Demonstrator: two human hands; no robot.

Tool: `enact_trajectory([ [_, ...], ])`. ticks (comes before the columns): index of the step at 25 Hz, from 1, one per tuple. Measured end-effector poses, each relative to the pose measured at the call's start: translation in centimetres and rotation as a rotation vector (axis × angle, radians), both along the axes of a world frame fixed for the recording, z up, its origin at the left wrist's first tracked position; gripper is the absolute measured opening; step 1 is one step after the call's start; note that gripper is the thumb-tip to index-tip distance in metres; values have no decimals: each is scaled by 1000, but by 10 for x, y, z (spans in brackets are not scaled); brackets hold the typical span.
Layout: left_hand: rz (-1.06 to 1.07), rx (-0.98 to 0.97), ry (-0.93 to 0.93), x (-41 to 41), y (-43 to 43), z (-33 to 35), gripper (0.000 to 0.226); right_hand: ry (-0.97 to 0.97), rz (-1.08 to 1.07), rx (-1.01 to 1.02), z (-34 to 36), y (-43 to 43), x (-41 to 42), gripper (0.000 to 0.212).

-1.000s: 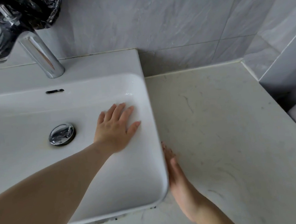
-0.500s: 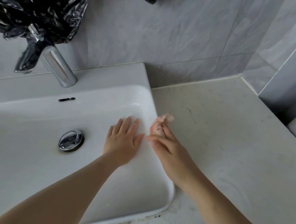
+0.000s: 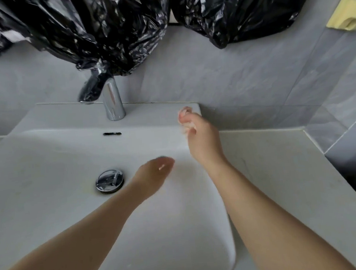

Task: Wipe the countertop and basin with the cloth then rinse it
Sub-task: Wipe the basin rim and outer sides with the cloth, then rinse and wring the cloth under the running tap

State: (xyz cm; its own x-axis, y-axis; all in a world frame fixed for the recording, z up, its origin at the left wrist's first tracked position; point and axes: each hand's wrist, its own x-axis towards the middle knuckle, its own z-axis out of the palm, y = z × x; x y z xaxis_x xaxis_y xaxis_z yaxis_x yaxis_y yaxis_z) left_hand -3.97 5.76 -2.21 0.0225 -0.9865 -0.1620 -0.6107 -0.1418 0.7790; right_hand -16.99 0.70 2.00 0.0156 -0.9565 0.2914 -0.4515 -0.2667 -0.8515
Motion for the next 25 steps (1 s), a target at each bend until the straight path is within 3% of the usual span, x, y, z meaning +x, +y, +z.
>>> enact_trajectory([
  [3, 272, 69, 735, 22, 5, 32, 31, -177, 109, 221, 27, 31, 32, 28],
  [4, 292, 106, 900, 31, 8, 42, 30, -172, 140, 295, 29, 39, 40, 24],
  [5, 293, 115, 946, 43, 12, 48, 26, -178, 187, 351, 31, 47, 50, 20],
  [7, 339, 109, 903, 63, 19, 51, 14, -160, 262, 401, 30, 57, 67, 7],
  [9, 423, 109, 858, 85, 19, 50, 6, -28, 271, 365, 27, 56, 84, 9],
  [11, 487, 107, 802, 109, 16, 54, 7, 113, 138, 201, 30, 44, 105, 14],
  [15, 494, 42, 733, 142, -2, 69, 10, 47, -42, -216, 67, 12, 149, 18],
  [19, 403, -9, 660, 157, -14, 76, 8, 86, -154, -490, 85, -14, 171, 19],
  [22, 306, -64, 511, 163, -21, 72, 9, 136, -200, -573, 87, -22, 173, 20],
  [25, 229, -137, 362, 162, -23, 68, 10, 145, -223, -463, 110, -35, 179, 28],
])
